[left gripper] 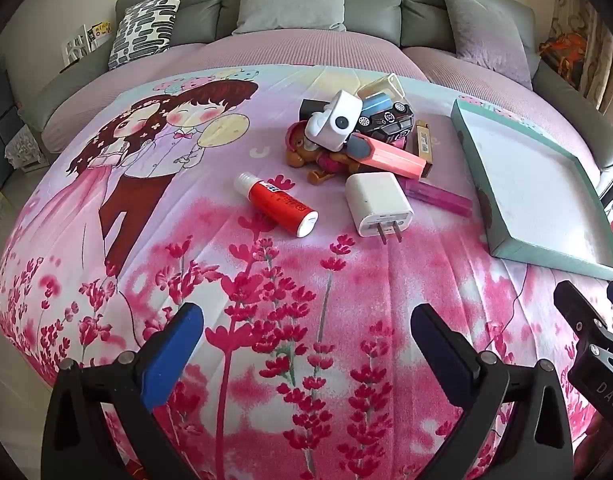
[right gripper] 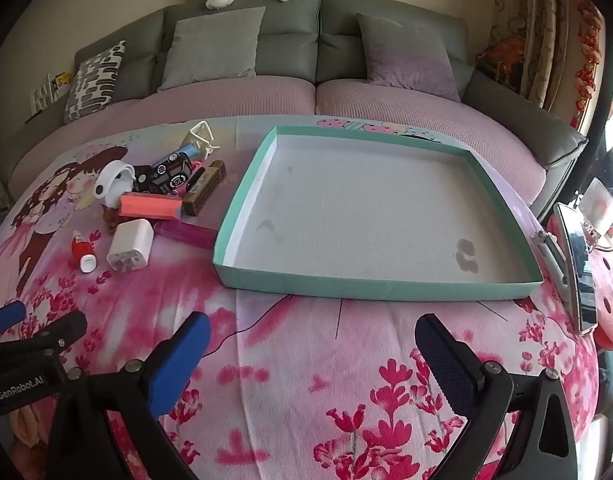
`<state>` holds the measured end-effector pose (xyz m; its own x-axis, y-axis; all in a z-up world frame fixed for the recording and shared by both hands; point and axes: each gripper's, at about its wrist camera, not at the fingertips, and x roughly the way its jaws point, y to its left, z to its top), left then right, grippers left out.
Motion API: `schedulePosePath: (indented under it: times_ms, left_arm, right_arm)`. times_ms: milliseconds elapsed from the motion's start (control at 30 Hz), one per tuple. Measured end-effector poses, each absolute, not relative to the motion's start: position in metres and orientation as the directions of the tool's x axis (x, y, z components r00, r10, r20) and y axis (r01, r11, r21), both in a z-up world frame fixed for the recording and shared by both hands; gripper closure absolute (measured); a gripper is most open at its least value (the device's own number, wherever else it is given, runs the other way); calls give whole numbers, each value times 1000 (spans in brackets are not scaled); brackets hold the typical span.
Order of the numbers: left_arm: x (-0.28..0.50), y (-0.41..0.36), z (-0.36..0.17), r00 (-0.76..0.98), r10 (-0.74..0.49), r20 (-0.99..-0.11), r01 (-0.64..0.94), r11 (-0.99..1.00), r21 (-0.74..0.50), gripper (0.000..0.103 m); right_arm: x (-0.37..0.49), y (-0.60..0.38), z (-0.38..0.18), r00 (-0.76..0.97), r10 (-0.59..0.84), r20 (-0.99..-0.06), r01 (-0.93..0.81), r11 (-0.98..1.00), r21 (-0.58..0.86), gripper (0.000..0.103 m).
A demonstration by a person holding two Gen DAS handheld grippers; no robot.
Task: Organize rigid objects
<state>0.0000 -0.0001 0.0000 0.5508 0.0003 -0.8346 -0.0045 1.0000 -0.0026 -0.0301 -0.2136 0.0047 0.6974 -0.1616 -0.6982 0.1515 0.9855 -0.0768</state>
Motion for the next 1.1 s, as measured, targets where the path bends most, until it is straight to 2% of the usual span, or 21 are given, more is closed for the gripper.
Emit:
schedulePosePath:
  times_ms: [867, 1100]
  left_arm:
    - [0, 0, 0, 545, 1, -838, -3, 1000, -1, 0]
    - [1, 0, -1, 545, 0, -838, -5, 1000, -4, 0]
  right_arm:
    - [-31, -219, 6, 697, -160, -699, 173, 983, -53, 0]
    - [-31, -219, 6, 719, -170, -674, 175, 983, -60, 0]
